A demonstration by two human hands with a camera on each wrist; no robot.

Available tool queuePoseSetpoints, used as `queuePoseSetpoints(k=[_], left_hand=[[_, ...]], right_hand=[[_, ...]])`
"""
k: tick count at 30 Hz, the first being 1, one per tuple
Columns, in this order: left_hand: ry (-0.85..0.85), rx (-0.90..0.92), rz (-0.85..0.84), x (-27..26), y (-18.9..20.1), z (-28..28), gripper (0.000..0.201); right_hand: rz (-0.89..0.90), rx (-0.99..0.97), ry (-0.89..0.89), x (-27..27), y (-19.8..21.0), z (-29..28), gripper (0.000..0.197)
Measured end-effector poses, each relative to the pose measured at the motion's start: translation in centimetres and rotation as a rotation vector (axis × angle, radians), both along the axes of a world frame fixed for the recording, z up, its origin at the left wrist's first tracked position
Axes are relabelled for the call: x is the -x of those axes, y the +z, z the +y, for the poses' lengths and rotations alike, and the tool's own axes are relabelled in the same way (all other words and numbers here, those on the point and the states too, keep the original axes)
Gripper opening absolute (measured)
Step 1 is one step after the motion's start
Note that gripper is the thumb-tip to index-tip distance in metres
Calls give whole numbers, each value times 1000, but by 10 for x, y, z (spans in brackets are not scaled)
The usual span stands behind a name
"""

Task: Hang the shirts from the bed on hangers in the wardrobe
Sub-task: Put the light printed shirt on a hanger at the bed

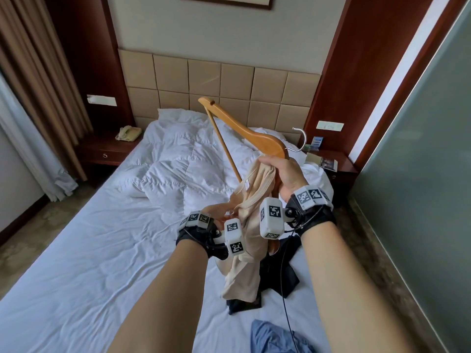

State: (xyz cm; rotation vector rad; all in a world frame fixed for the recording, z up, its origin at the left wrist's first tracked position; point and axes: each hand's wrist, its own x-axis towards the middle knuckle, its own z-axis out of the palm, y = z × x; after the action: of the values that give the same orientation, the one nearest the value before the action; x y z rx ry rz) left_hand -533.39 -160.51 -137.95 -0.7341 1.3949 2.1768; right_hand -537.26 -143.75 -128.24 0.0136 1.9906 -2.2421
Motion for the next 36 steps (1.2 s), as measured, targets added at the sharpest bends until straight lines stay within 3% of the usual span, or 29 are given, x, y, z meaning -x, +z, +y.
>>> queuePoseSetpoints(k=[2,5,8,10,11,14,19,22,25,28,32,36], left_hand=[[62,19,-5,-1,-1,0,30],[215,0,103,0,-5,3,14],[400,6,152,1,-11,-5,21],[471,67,186,2,-12,-11,10],[479,89,211,0,-11,-12,6],[462,139,264,-5,-12,-11,24],[568,253,334,-4,-12,-11,19],[633,340,360,-5,-15,-12,14],[695,410,391,-8,-14,-17,22],[721,411,431,-12,-5,-17,8],[698,443,443,-10,-1,-16,5],[654,555,423,-10,3,-12,23]], right_hand=[[-5,17,-28,-2,-3,4,18],[-39,32,-77,-6,-11,16,11],[-74,15,-164,-10,-24,25,9],[-86,1,-220,-14,-33,29,7],[-90,-8,-246,-16,-37,31,6],[-93,-54,-322,-21,-49,35,5],[-82,-179,-384,-24,-66,37,9],[-51,-328,-420,-21,-76,38,6],[8,-543,-456,-19,-81,43,3],[21,-672,-470,-20,-84,46,8],[-36,-685,-437,-21,-88,50,7],[-52,-596,-393,-20,-90,56,4]])
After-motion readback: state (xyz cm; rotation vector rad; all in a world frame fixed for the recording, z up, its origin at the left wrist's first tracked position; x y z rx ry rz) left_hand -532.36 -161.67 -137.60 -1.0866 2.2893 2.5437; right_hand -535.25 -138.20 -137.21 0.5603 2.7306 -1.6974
